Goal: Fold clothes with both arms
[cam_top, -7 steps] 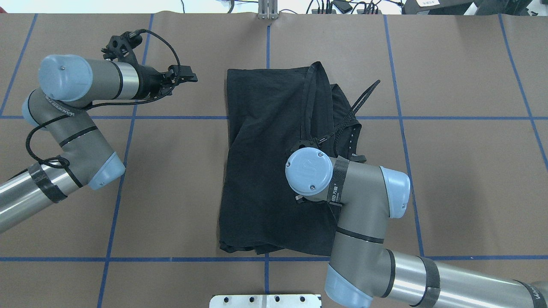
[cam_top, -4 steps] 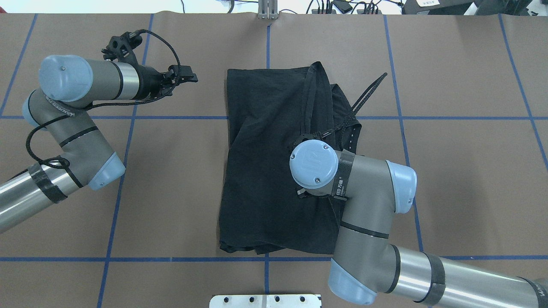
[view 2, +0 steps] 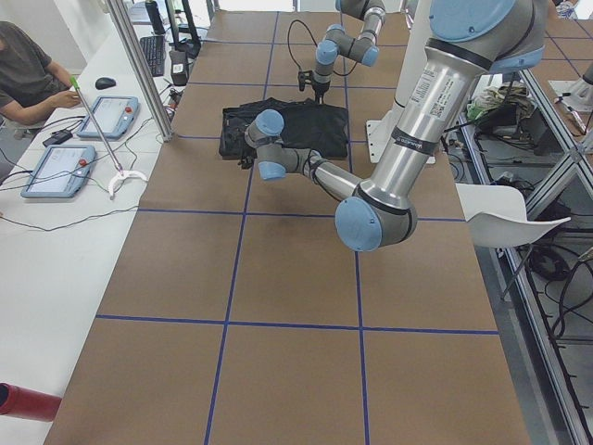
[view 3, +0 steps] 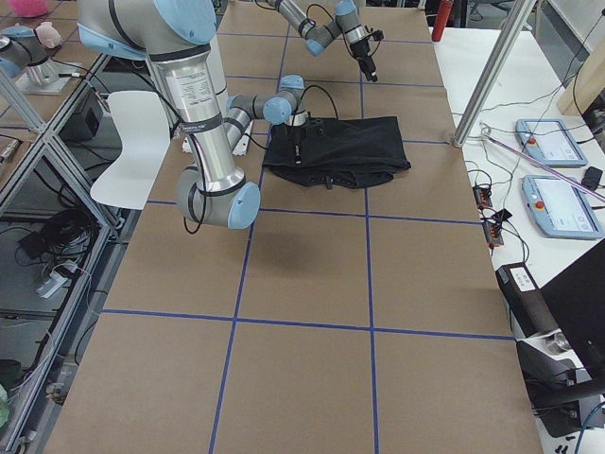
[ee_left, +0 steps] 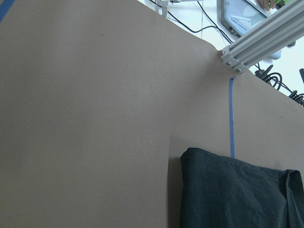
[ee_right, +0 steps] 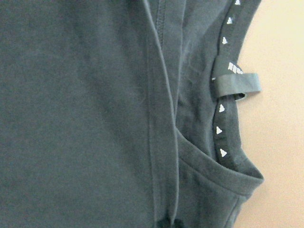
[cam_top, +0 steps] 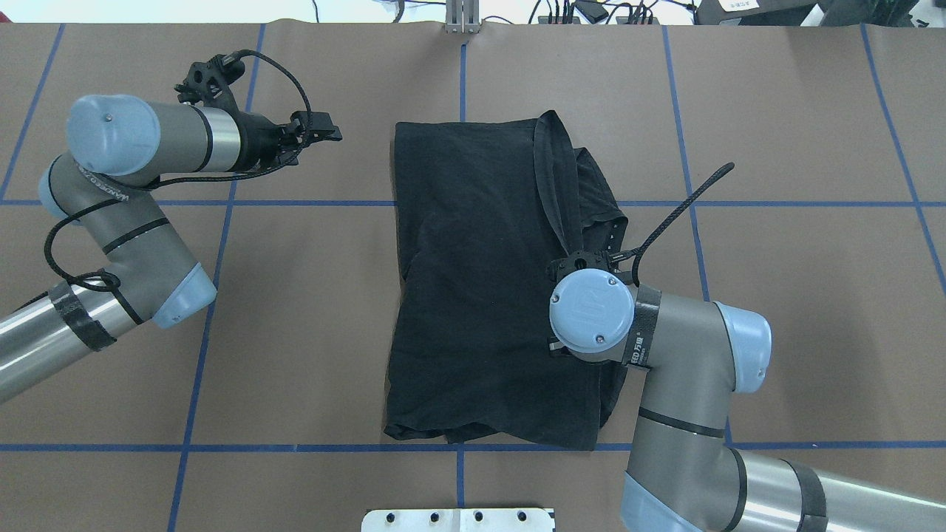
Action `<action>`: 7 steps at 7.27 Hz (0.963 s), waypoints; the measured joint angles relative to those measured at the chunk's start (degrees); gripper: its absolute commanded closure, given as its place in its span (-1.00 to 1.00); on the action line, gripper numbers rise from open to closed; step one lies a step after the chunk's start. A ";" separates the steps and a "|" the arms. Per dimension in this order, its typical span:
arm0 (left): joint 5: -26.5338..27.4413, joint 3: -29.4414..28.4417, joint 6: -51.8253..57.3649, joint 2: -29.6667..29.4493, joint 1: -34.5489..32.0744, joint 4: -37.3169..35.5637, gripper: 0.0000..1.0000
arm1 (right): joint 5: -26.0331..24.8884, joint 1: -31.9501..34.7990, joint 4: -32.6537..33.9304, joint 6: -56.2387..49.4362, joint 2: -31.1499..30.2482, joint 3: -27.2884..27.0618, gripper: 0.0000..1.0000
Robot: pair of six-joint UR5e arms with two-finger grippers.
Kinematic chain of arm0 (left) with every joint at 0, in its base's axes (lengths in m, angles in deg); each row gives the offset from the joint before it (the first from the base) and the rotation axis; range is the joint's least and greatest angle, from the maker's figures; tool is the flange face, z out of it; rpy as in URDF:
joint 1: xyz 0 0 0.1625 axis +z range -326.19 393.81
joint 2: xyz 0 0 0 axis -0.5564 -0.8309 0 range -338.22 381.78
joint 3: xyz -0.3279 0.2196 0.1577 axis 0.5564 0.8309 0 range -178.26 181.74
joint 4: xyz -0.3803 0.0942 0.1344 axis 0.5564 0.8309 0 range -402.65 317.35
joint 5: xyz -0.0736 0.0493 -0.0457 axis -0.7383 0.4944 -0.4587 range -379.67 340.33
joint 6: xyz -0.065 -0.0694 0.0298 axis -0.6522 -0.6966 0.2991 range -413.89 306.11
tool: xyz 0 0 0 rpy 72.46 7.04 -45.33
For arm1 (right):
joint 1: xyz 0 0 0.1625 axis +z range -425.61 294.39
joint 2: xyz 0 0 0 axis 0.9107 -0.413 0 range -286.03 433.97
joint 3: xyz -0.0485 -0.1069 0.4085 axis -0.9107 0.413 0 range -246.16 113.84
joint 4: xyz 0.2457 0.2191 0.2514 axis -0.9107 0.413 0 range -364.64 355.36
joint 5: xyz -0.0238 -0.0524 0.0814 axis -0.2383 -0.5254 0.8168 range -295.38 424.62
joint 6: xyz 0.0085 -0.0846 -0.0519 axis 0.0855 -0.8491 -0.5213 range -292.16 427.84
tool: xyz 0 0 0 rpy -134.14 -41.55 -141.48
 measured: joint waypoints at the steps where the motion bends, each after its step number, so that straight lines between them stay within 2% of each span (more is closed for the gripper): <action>1: 0.00 0.04 -0.04 0.00 0.00 0.00 -1.00 | 0.05 -0.05 -0.01 0.34 -0.12 -0.42 -1.00; 3: 0.00 0.11 -0.09 0.00 -0.01 0.00 -1.00 | 0.02 0.38 -0.08 0.59 -0.03 -0.60 -1.00; 5: 0.00 0.16 -0.07 0.00 -0.06 0.00 -1.00 | 0.07 3.70 -0.93 -0.53 0.87 0.49 -1.00; 7: 0.00 0.18 -0.10 0.00 -0.01 0.00 -1.00 | 0.28 8.17 -2.66 -3.90 5.94 7.81 -1.00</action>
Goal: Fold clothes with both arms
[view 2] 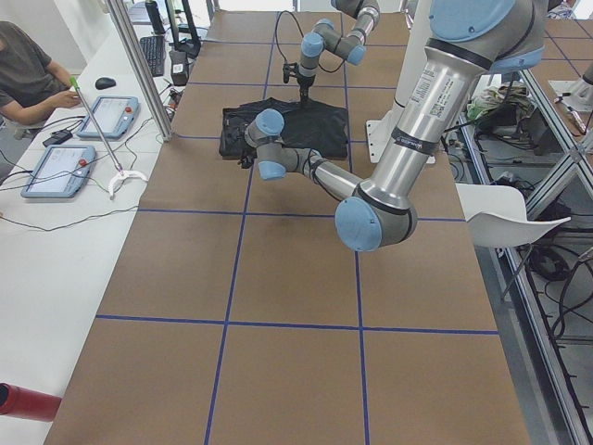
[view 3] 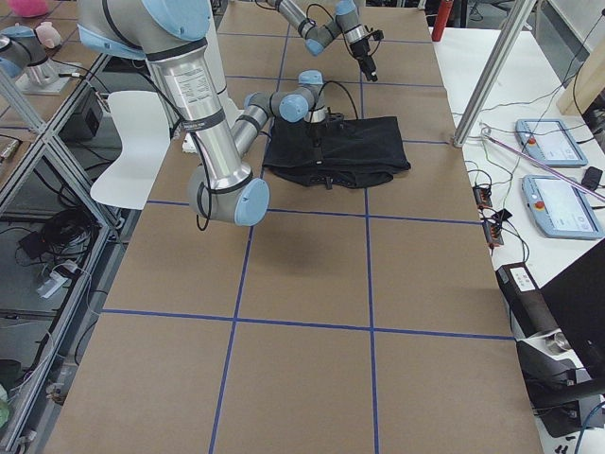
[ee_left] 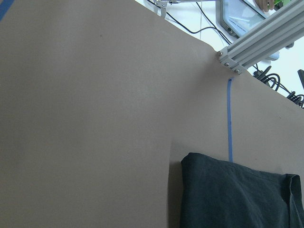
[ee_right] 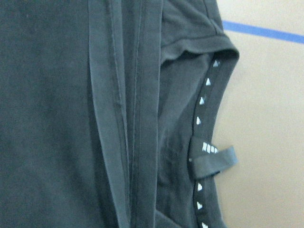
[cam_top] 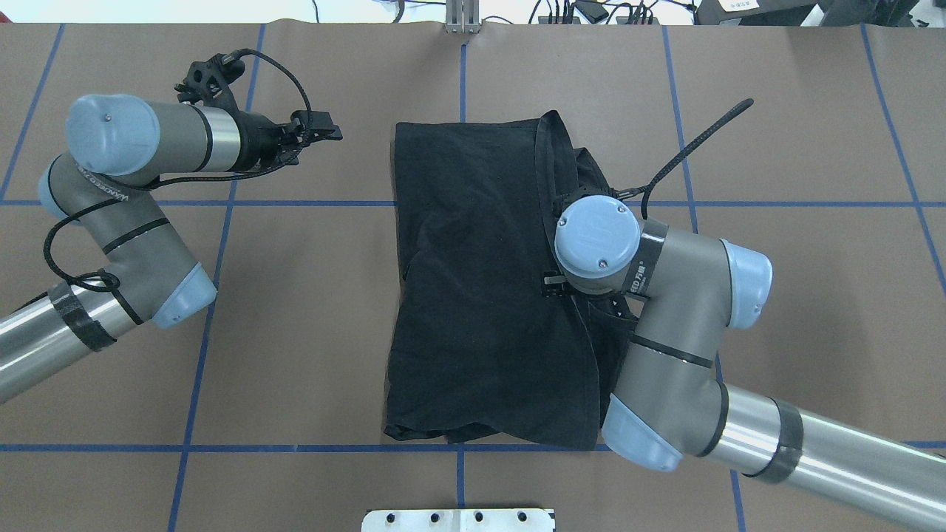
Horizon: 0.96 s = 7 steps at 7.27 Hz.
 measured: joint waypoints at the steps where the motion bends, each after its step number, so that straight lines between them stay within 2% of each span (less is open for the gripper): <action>1: 0.00 -0.01 -0.01 0.00 0.01 0.00 -1.00 | 0.26 1.21 -0.31 -0.90 3.33 4.65 -1.00; 4: 0.04 -0.31 -0.01 0.00 0.01 0.00 -1.00 | 0.88 2.68 -5.17 -3.46 7.00 13.57 -1.00; 7: 0.00 -0.49 0.05 0.00 0.01 0.00 -1.00 | 3.71 4.91 -7.14 -8.02 5.90 14.65 -1.00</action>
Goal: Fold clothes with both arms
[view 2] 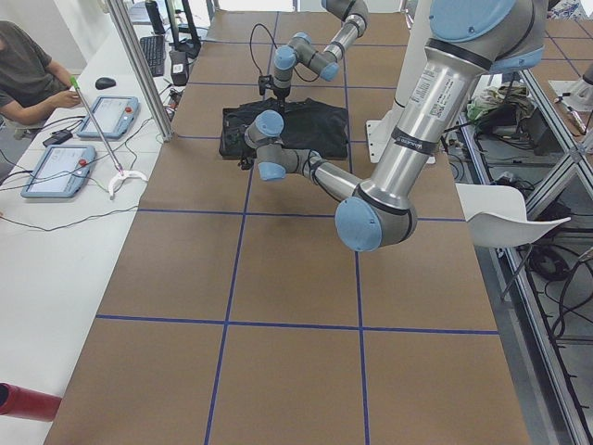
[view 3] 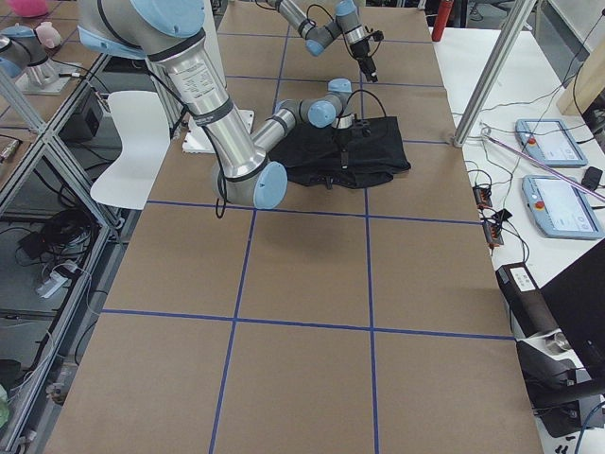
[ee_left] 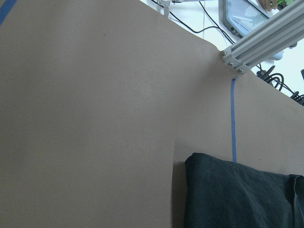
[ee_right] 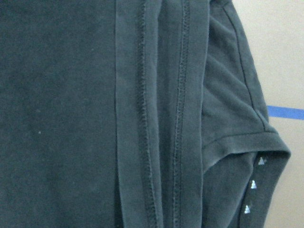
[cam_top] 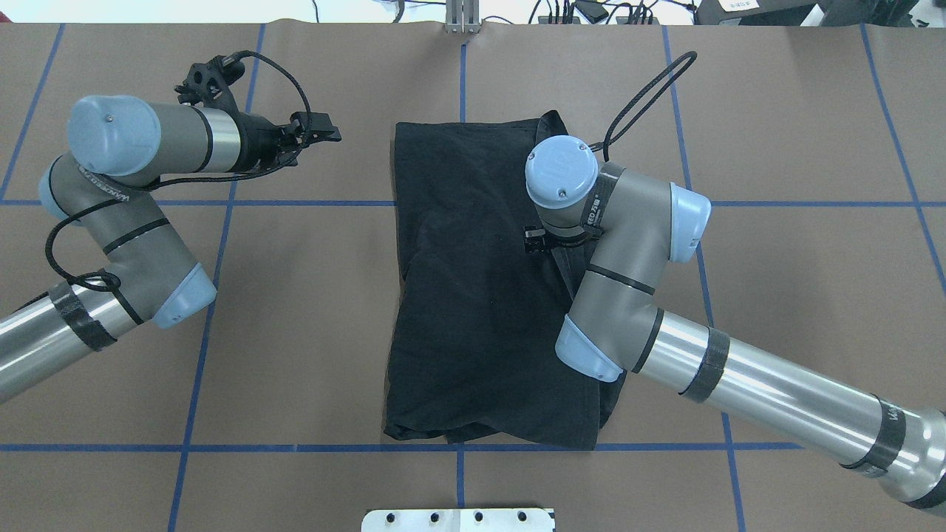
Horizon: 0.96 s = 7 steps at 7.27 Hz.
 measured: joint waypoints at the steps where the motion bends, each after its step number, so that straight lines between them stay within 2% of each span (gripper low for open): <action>1: 0.00 -0.02 0.02 -0.02 0.00 0.00 -1.00 | 0.58 0.95 -0.12 -1.90 -2.14 -1.18 -1.00; 4: 0.07 -0.04 0.03 -0.08 0.00 0.00 -1.00 | 1.70 5.14 -0.17 -10.78 -12.45 -9.69 -1.00; 7: 0.03 0.25 0.01 -0.01 0.00 0.00 -1.00 | 4.82 7.59 0.25 -10.18 -12.35 -12.00 -1.00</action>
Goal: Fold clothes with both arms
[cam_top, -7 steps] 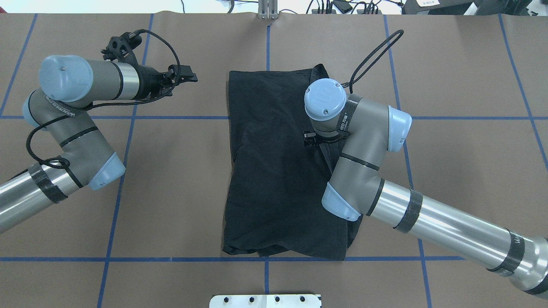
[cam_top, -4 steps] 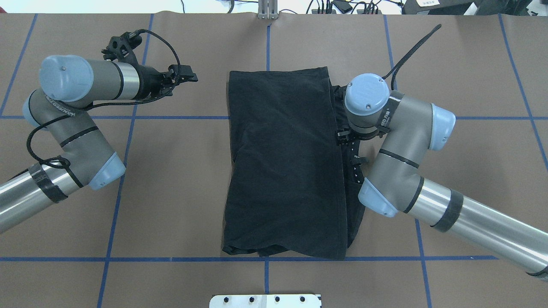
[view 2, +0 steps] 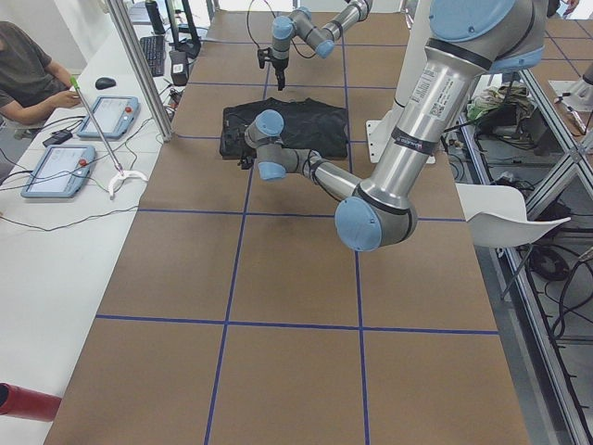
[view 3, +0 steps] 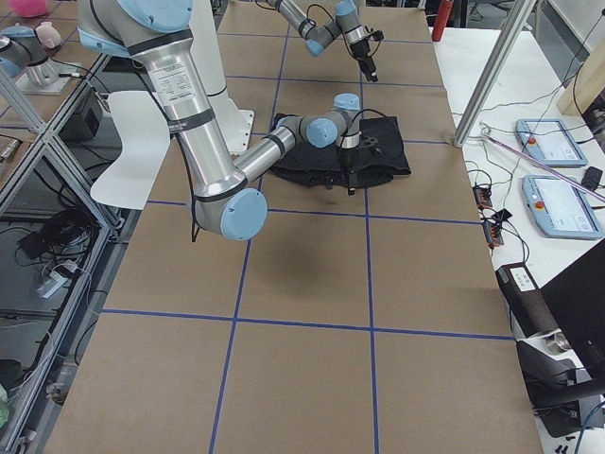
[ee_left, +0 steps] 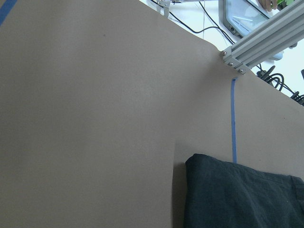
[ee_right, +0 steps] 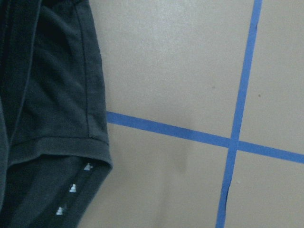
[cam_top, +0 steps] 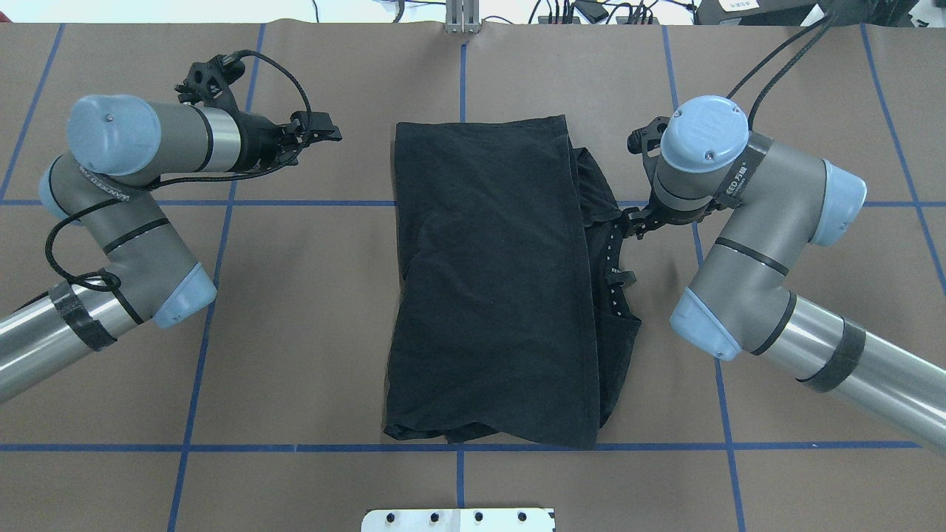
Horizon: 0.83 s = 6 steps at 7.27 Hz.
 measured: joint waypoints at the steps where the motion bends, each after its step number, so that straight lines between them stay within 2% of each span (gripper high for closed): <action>1: -0.01 0.43 -0.04 0.00 -0.01 -0.02 -1.00 | 1.01 0.12 -0.22 6.51 0.34 -0.52 -1.00; 4: 0.18 1.56 -0.05 0.08 -0.11 -0.01 -1.00 | 1.76 -2.88 -1.25 40.25 -1.52 -6.47 -1.00; 6: 0.31 2.37 0.13 0.19 -0.16 0.08 -1.00 | 1.36 -6.54 -7.60 66.40 -4.58 -10.14 -1.00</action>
